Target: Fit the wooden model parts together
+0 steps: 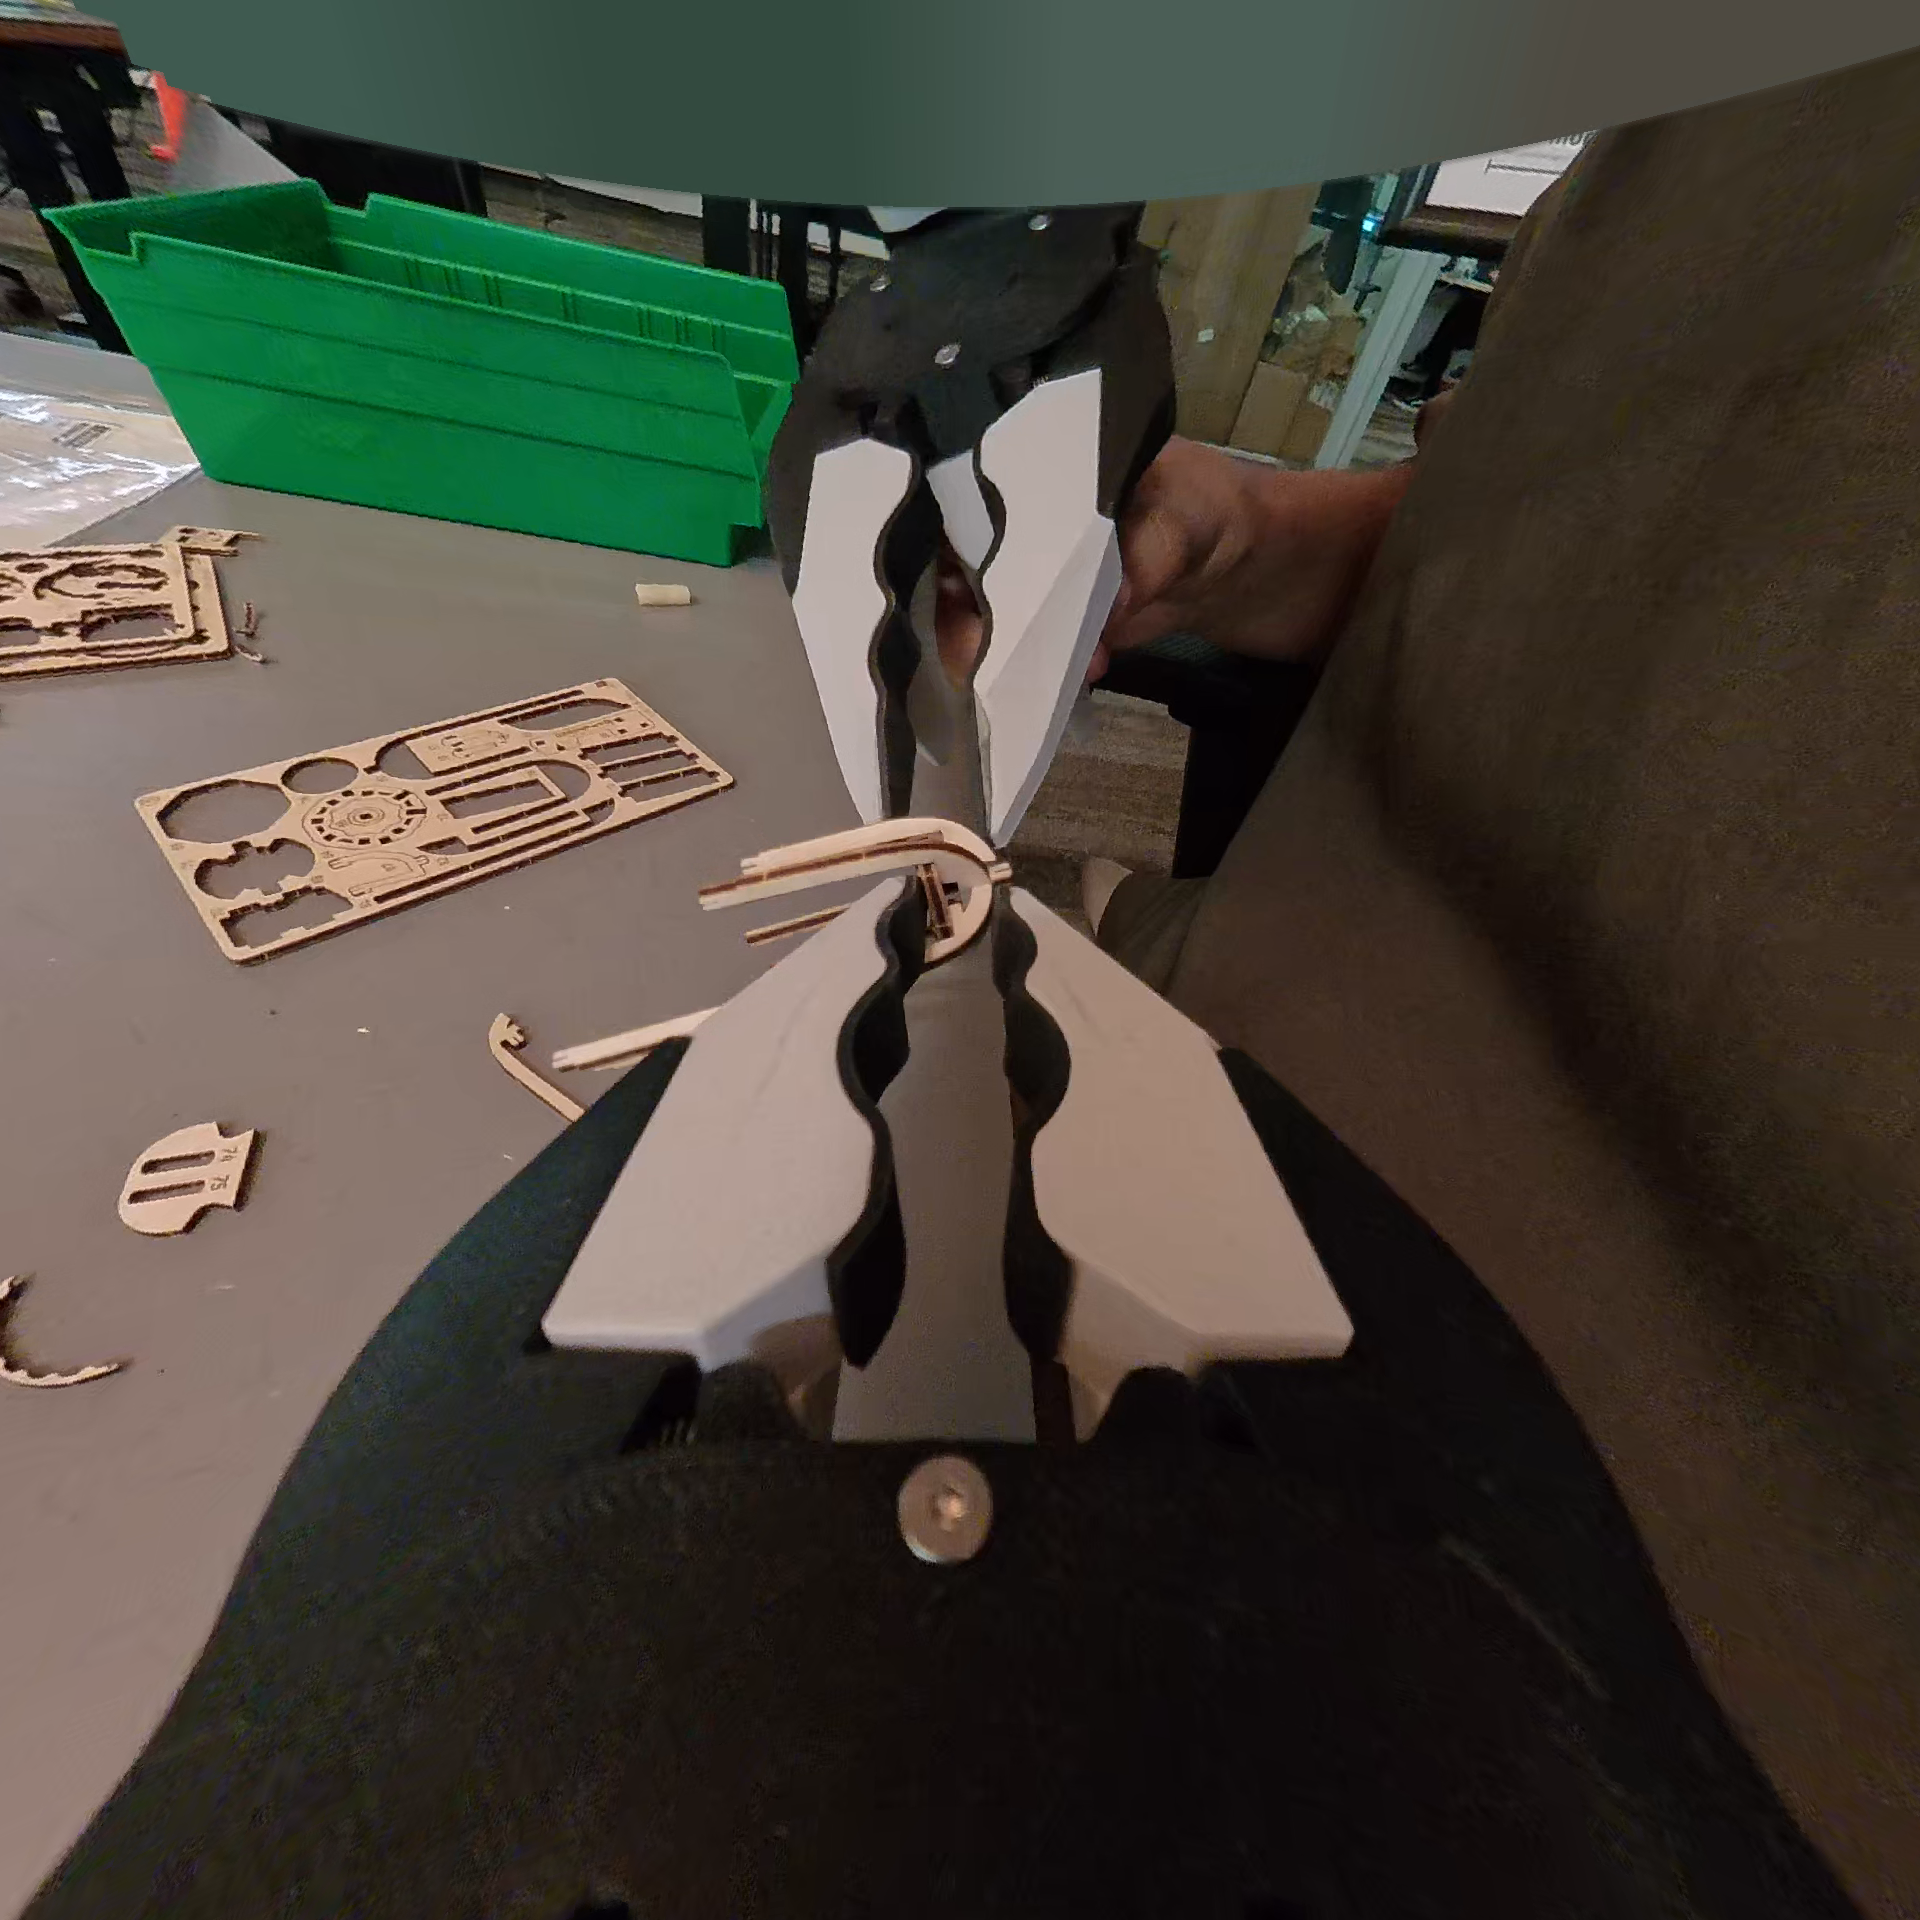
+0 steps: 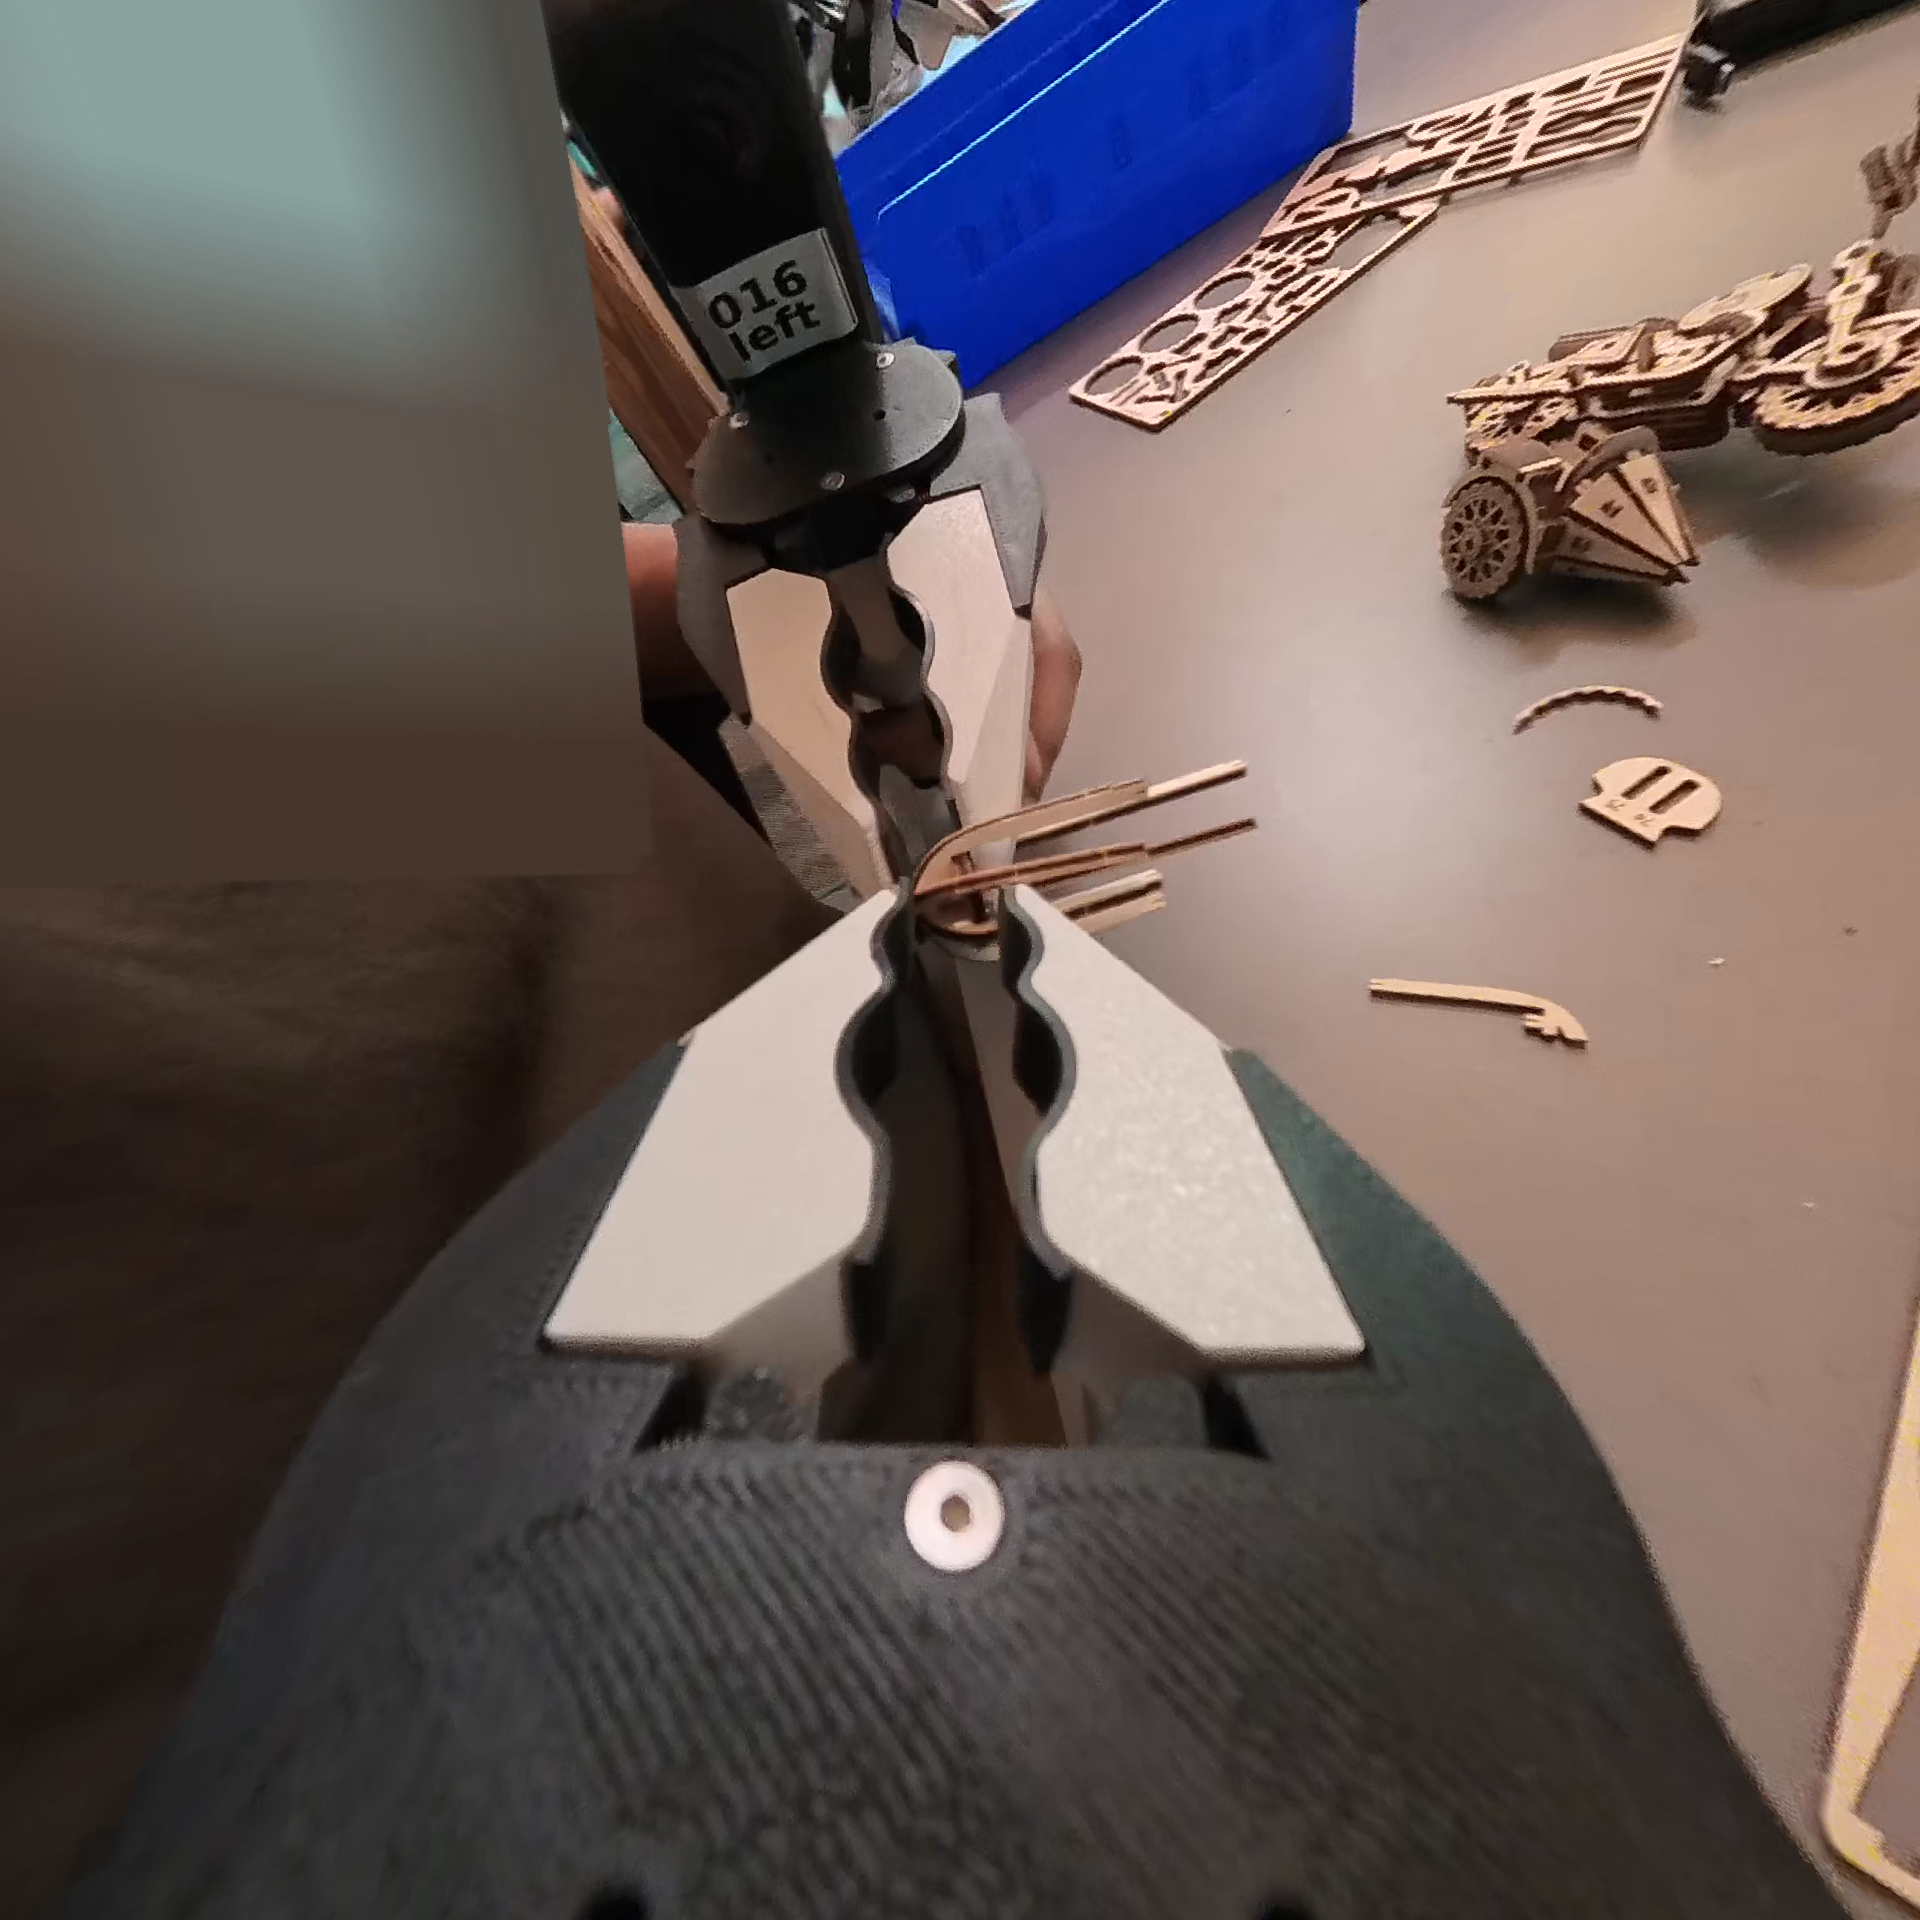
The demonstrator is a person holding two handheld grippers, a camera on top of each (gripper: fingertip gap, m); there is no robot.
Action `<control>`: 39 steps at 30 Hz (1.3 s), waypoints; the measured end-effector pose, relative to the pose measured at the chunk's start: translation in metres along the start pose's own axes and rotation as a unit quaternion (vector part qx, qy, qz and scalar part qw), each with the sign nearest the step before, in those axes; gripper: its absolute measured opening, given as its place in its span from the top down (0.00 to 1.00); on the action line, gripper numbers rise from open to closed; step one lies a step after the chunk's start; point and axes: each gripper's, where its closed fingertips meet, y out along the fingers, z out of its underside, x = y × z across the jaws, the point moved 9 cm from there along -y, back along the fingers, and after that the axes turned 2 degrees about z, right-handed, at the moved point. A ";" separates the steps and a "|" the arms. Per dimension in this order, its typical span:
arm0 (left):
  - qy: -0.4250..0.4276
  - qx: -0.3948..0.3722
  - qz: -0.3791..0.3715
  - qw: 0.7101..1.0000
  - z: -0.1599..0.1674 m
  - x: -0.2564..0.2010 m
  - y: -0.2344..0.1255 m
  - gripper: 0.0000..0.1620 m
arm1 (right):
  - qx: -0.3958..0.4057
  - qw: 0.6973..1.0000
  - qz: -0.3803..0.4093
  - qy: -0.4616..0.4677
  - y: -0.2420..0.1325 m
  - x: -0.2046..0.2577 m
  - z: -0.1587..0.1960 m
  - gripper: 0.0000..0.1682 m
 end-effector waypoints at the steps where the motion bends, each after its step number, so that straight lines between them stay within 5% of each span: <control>1: 0.002 0.000 0.000 1.000 0.000 0.000 0.000 0.94 | -0.001 1.000 -0.004 0.004 0.000 0.000 0.000 0.92; 22: 0.043 0.047 0.013 0.998 0.002 -0.012 0.003 0.94 | 0.046 0.998 -0.042 0.014 0.005 0.004 0.007 0.94; 39: -0.021 0.044 0.022 0.999 0.004 0.002 -0.003 0.94 | 0.025 0.999 -0.006 -0.036 -0.004 0.002 0.000 0.87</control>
